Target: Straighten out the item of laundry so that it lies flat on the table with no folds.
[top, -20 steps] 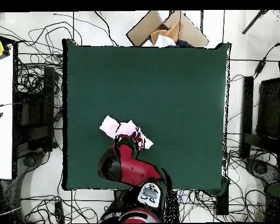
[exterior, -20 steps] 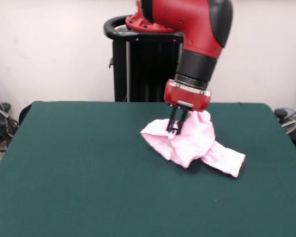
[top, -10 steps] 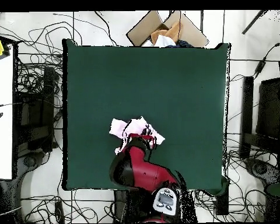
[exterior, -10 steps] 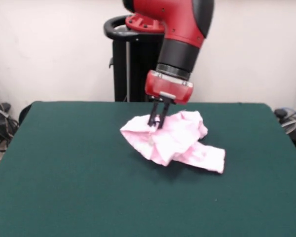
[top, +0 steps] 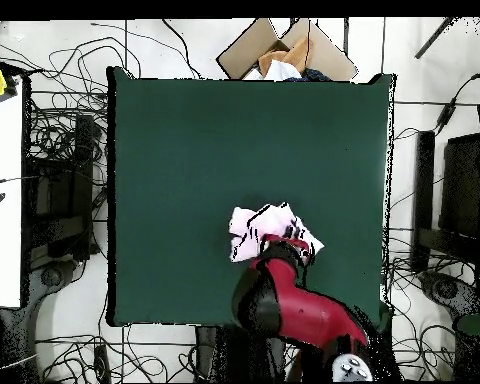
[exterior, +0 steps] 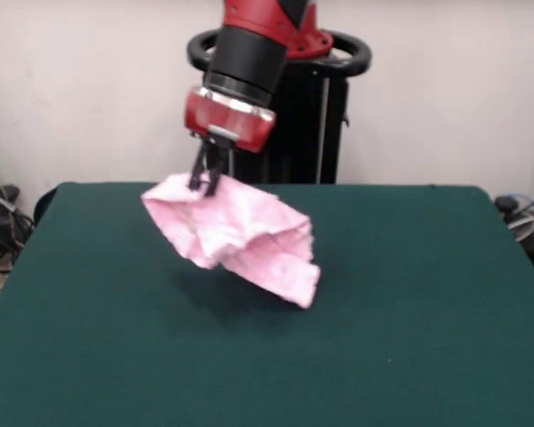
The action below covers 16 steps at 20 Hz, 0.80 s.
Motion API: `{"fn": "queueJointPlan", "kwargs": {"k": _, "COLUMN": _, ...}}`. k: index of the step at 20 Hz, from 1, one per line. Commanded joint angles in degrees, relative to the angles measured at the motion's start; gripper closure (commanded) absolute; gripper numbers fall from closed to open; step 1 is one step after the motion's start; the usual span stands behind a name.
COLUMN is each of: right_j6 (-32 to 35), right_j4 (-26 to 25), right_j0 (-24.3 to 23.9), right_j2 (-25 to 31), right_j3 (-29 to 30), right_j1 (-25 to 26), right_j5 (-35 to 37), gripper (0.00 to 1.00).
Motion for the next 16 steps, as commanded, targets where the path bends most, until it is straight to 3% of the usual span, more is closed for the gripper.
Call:
{"fn": "queueJointPlan", "kwargs": {"k": 1, "right_j6": 3.6, "right_j4": -1.2, "right_j0": 3.1, "right_j2": -0.6, "right_j3": 1.3, "right_j1": -9.8, "right_j5": 13.3, "gripper": 1.00}}
{"fn": "queueJointPlan", "kwargs": {"k": 4, "right_j6": 7.7, "right_j4": 3.2, "right_j0": 13.2, "right_j2": -7.9, "right_j3": 2.6, "right_j1": -12.5, "right_j5": 18.5, "gripper": 1.00}}
{"fn": "queueJointPlan", "kwargs": {"k": 9, "right_j6": 17.8, "right_j4": 8.0, "right_j0": 27.4, "right_j2": -14.6, "right_j3": 4.7, "right_j1": -18.1, "right_j5": 34.4, "gripper": 1.00}}
{"fn": "queueJointPlan", "kwargs": {"k": 12, "right_j6": 24.7, "right_j4": 11.7, "right_j0": 36.8, "right_j2": -18.9, "right_j3": 3.3, "right_j1": -17.5, "right_j5": 40.1, "gripper": 1.00}}
{"fn": "queueJointPlan", "kwargs": {"k": 16, "right_j6": 27.2, "right_j4": 16.1, "right_j0": 39.4, "right_j2": -17.3, "right_j3": 3.0, "right_j1": -12.8, "right_j5": 37.3, "gripper": 1.00}}
